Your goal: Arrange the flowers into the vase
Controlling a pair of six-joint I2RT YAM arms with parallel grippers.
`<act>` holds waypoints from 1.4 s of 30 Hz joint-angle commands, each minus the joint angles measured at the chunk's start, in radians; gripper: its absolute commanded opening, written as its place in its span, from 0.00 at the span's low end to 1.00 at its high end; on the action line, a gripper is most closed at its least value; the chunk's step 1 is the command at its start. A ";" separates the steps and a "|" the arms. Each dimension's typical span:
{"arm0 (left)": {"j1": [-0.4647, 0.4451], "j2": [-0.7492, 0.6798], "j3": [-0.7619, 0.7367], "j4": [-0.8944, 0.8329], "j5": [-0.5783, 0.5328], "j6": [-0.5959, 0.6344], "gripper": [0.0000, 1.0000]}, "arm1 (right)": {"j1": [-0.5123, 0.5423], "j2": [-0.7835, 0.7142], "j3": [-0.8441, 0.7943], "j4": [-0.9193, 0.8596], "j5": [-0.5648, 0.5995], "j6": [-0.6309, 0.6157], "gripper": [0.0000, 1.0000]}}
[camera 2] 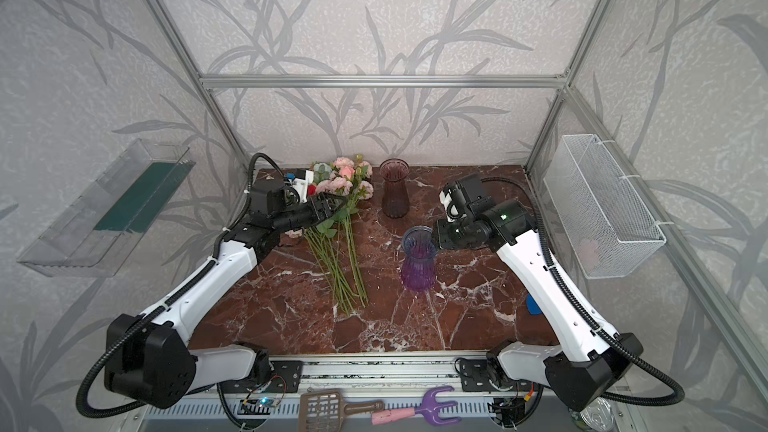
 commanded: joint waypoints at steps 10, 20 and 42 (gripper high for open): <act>-0.001 -0.002 -0.004 0.038 0.012 0.002 0.73 | 0.004 0.061 -0.101 0.110 -0.015 0.032 0.26; 0.000 -0.005 0.016 -0.013 -0.010 0.054 0.73 | -0.007 0.121 -0.090 0.221 -0.030 0.067 0.07; 0.000 0.151 0.076 -0.204 -0.213 0.160 0.65 | -0.006 0.362 0.155 0.235 -0.090 0.063 0.23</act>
